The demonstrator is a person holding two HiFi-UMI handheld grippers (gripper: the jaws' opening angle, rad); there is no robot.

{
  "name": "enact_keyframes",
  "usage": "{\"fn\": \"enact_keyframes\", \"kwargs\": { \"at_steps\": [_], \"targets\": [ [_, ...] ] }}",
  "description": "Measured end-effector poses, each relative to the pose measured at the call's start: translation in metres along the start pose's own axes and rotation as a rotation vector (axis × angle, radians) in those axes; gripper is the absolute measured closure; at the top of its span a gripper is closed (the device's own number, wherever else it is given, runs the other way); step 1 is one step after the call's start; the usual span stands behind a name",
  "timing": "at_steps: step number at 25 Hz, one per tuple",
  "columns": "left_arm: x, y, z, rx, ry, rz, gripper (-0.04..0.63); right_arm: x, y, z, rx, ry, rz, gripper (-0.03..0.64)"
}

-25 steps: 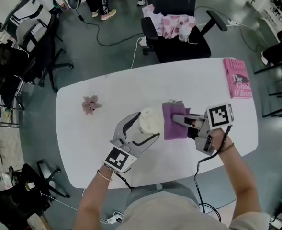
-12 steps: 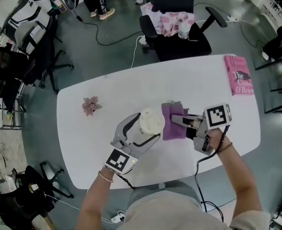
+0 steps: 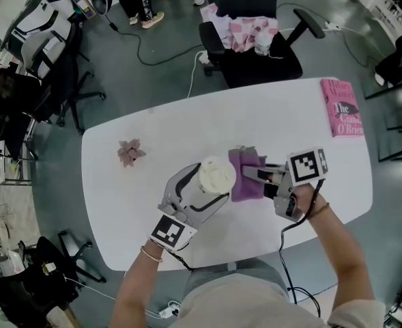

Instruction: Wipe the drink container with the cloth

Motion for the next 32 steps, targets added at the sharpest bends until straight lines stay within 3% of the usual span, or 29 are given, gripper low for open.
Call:
{"fn": "enact_keyframes", "kwargs": {
  "at_steps": [16,32],
  "targets": [
    [0.000,-0.001,-0.002,0.010,-0.012,0.003,0.210,0.020,0.019,0.001,-0.026,-0.017,-0.010,0.548],
    [0.000,-0.002,-0.001,-0.017,-0.016,0.001,0.210,0.053,0.036,0.002,-0.078,-0.052,-0.147,0.548]
  ]
}}
Point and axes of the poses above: the fingertips, and each gripper's own axes: y forward along the fingers, x to its right, z out of its top, the point moved 9 cm from there along -y, backward along the fingers, and after that the axes turned 6 degrees about y, right-handed, at the moved point
